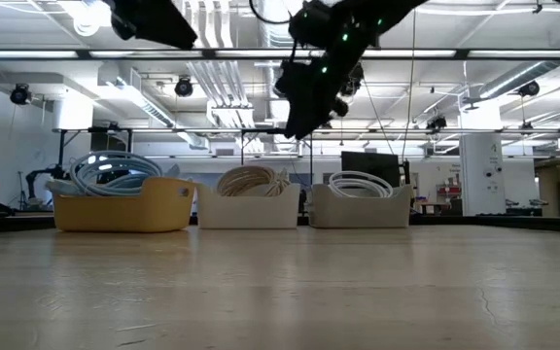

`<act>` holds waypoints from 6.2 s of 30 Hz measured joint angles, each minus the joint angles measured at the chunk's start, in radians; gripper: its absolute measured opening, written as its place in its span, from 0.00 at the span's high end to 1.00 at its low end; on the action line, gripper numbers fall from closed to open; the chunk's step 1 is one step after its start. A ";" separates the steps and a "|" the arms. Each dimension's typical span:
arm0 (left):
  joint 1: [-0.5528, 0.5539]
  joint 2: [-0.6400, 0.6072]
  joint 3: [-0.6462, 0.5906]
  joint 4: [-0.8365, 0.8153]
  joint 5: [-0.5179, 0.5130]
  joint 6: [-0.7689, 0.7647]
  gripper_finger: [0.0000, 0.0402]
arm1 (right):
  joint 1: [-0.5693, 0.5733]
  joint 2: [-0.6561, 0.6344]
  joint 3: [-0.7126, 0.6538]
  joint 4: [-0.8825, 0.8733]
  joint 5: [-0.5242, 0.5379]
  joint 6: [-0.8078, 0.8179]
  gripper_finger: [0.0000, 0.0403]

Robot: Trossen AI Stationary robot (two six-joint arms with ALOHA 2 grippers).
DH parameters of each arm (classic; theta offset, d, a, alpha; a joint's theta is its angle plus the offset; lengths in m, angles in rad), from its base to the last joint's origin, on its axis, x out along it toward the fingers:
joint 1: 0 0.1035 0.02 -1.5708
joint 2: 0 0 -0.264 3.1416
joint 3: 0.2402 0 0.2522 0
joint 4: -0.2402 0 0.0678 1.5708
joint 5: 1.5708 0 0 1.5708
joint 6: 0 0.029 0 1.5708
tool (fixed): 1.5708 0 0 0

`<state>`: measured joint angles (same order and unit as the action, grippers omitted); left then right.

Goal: Sort HDMI cables
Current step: Return to Home Position

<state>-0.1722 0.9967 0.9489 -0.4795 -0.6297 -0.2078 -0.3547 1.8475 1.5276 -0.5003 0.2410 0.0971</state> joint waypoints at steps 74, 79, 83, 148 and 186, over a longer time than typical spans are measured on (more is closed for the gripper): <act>0.001 -0.882 -0.941 0.652 0.029 0.087 0.56 | 0.177 -1.836 -1.519 0.647 -0.372 0.040 0.55; 0.001 -0.882 -0.941 0.603 0.037 0.128 0.56 | 0.177 -1.822 -1.519 0.635 -0.369 0.040 0.55; 0.001 -0.882 -0.941 0.559 0.037 0.169 0.56 | 0.178 -1.819 -1.519 0.630 -0.369 0.041 0.55; 0.001 -0.879 -0.942 0.540 0.038 0.182 0.56 | 0.178 -1.819 -1.518 0.631 -0.371 0.105 0.55; 0.001 -0.879 -0.942 0.539 0.038 0.182 0.56 | 0.178 -1.819 -1.518 0.631 -0.371 0.105 0.55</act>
<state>-0.1715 0.1181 0.0067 0.0597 -0.5919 -0.0261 -0.1768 0.0284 0.0097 0.1310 -0.1299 0.2024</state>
